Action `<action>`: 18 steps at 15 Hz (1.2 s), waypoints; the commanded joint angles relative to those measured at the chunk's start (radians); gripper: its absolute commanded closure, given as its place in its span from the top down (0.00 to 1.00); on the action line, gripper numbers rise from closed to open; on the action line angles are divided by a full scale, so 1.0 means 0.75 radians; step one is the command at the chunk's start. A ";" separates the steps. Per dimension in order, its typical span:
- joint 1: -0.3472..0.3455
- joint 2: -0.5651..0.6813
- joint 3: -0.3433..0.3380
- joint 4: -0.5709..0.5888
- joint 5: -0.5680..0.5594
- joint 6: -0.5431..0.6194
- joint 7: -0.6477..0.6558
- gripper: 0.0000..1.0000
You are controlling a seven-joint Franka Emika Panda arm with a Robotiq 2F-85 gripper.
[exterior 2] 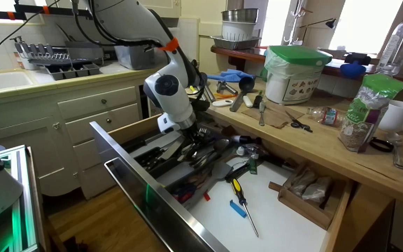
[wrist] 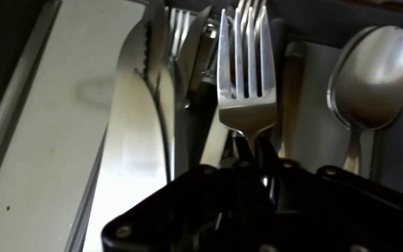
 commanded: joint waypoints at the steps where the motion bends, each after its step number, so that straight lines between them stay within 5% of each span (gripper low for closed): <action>1: -0.030 -0.145 0.007 -0.175 -0.092 -0.128 -0.148 0.02; 3: -0.050 -0.214 0.005 -0.239 -0.129 -0.201 -0.246 0.02; 4: 0.089 -0.272 -0.162 -0.278 -0.117 -0.341 -0.268 0.02; 6: 0.131 -0.329 -0.256 -0.338 -0.236 -0.493 -0.281 0.02; 12: 0.238 -0.422 -0.513 -0.335 -0.793 -0.861 -0.207 0.02; 18: 0.269 -0.430 -0.602 -0.164 -1.353 -1.179 -0.109 0.02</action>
